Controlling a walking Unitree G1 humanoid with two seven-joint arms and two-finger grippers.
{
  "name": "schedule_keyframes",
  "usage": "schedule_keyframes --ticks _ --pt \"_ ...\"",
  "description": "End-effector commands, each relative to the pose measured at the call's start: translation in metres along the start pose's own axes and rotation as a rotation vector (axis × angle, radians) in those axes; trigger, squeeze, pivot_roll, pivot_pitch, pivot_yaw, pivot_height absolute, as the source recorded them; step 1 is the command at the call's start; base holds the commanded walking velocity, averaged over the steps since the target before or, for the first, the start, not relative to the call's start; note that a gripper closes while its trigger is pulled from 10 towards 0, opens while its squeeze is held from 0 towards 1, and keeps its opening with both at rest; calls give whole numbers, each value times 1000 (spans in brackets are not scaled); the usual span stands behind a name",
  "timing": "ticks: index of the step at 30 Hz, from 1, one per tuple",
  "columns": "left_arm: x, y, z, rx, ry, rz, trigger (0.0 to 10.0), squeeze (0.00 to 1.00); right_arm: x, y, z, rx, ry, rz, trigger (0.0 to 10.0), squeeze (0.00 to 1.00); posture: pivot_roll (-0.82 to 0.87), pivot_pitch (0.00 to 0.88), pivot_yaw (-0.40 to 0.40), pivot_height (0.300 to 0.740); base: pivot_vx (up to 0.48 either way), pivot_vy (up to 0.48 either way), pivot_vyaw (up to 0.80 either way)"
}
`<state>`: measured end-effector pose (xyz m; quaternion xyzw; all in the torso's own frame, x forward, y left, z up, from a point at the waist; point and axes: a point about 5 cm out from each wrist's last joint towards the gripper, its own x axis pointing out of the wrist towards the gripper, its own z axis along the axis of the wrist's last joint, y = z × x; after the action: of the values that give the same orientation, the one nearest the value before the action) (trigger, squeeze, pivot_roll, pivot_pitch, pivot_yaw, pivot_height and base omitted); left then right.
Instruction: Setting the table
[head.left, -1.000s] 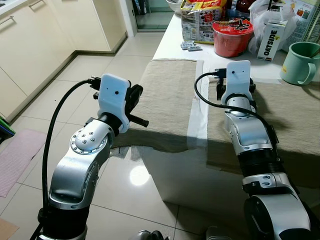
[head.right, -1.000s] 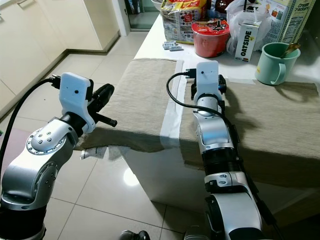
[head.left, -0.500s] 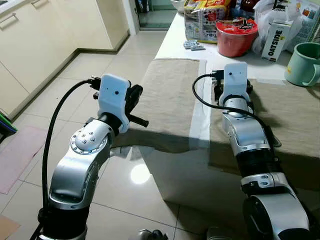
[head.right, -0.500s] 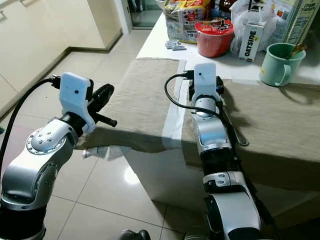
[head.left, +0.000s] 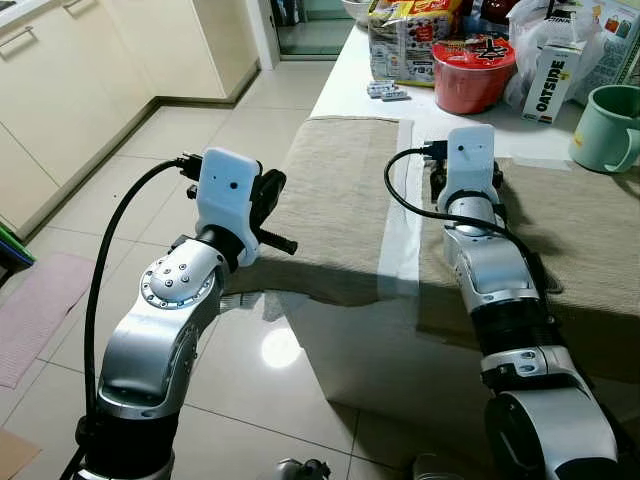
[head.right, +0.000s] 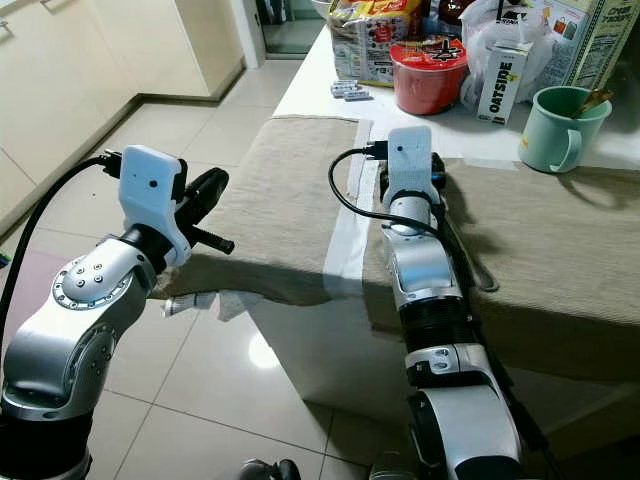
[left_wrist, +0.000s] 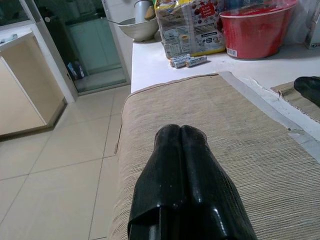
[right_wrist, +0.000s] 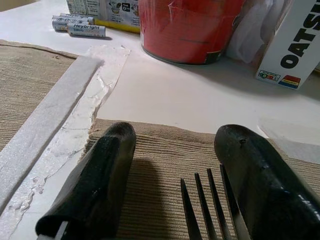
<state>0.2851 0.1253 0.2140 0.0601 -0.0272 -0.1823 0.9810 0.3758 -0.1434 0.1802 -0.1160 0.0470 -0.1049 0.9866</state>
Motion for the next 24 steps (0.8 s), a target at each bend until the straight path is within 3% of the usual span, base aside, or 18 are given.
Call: schedule_keyframes --ticks 1,11,12,13,15,16,20,24 --pt "-3 4 5 18 -11 12 10000 0 -8 8 -52 -14 211 35 0 0 -161 97 173 740 0 0 0" --pt "-2 3 5 20 -14 11 10000 0 -9 9 -49 -8 186 43 0 8 -165 92 169 740 0 0 0" --pt "-1 3 5 19 -15 11 10000 0 -8 9 -43 -10 163 44 0 200 -165 92 169 740 0 0 0" --pt "-1 3 5 19 -15 11 10000 0 -8 9 -43 -10 163 44 0 200 -165 92 169 740 0 0 0" --pt "-1 2 5 17 -16 10 10000 0 -8 9 -34 -13 127 44 0 345 -170 95 168 740 0 0 0" --pt "0 2 5 16 -17 10 10000 0 -7 8 -29 -14 106 45 0 361 -173 97 167 740 0 0 0" --pt "2 1 5 12 -20 10 10000 0 -8 7 -2 -19 1 46 0 361 -179 101 164 740 0 0 0" --pt "3 0 5 9 -23 11 10000 0 -9 5 22 -20 -104 51 0 298 -185 105 159 740 0 0 0"
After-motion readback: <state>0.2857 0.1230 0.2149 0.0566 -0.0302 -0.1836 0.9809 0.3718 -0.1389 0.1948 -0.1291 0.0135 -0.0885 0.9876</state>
